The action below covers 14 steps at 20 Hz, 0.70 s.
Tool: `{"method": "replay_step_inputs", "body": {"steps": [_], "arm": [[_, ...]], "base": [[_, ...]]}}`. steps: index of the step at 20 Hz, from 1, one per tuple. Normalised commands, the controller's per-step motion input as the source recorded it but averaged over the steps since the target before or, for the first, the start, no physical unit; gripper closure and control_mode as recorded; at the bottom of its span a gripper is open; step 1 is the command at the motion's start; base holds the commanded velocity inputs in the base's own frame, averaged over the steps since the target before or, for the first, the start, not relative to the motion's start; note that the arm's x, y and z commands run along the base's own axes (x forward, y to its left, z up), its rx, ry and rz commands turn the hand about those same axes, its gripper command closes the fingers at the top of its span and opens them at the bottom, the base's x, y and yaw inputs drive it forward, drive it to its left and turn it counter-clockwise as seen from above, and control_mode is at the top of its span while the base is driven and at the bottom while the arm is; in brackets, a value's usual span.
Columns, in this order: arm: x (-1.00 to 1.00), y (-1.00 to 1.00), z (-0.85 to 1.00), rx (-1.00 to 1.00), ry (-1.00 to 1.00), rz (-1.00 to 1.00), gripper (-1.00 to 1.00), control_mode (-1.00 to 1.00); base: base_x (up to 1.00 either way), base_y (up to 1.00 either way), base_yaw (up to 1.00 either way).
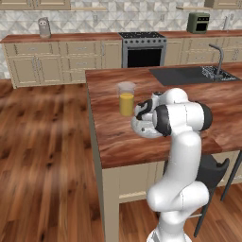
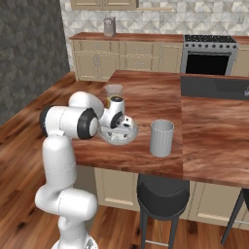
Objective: There are two ice cubes in the ice bowl. Place both ice cubes in the glass cup.
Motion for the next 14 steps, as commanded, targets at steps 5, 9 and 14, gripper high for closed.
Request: {"method": "replay_step_inputs", "body": {"steps": [5, 9, 14], "arm": [[0.12, 0.01, -0.12, 0.0, 0.0, 0.0, -1.0, -1.0], [0.32, 0.0, -0.45, 0.0, 0.02, 0.0, -1.0, -1.0], [0.05, 0.0, -0.78, 0.0, 0.16, 0.0, -1.0, -1.0]], "base": [[0.0, 0.0, 0.0], [0.0, 0.0, 0.0], [0.0, 0.0, 0.0]]}}
